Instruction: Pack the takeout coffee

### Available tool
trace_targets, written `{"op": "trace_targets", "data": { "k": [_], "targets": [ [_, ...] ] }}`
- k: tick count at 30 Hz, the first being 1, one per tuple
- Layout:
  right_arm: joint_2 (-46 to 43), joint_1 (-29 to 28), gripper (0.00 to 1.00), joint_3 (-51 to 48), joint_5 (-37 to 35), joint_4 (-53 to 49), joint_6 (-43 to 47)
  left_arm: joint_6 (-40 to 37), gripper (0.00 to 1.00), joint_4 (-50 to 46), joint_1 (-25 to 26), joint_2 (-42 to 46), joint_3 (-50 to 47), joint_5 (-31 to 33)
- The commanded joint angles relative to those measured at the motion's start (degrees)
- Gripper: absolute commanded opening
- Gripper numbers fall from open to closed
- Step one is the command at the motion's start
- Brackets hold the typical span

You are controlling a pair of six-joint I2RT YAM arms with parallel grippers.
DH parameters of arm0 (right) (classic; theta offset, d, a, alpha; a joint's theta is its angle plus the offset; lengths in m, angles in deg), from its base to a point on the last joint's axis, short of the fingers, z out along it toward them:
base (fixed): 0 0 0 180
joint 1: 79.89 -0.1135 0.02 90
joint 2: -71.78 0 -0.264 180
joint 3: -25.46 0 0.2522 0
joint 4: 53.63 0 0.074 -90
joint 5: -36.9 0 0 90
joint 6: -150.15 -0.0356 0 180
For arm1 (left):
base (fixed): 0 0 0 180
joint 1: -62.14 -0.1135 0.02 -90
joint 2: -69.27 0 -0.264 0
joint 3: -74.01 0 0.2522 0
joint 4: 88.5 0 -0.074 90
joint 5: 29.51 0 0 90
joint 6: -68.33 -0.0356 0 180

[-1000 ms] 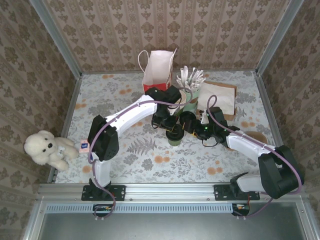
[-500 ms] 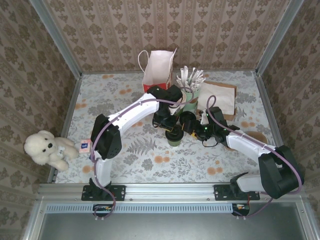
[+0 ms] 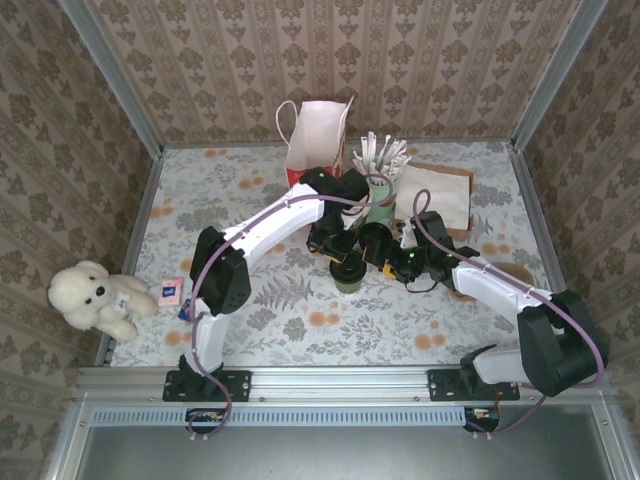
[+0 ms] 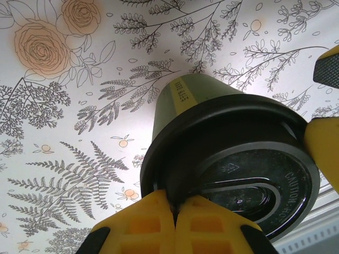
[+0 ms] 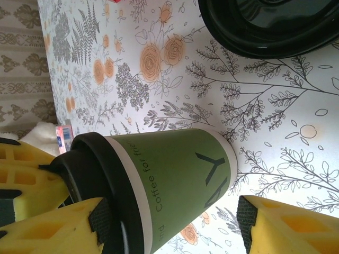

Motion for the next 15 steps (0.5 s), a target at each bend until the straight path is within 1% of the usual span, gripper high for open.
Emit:
{"op": "trace_targets", "data": {
  "k": [1,4,7,15],
  "targets": [
    [2.6,-1.1,0.7,1.0,2.9,-4.7,4.5,-0.3,0.0,1.0,1.3,-3.1,0.5,-1.2],
    [5.1,-1.1,0.7,0.7,1.9,-7.1,6.3,-0.3,0.0,1.0,1.4,-3.3,0.4,-1.4],
    [4.8,-1.1,0.7,0.6,1.8,-7.5,5.9,-0.3,0.0,1.0,1.4,-3.4,0.4,-1.5],
    [-3.6,-1.1,0.76,0.5,1.1,-7.7,4.9,-0.3,0.0,0.7,1.3,-2.8,0.6,-0.8]
  ]
}}
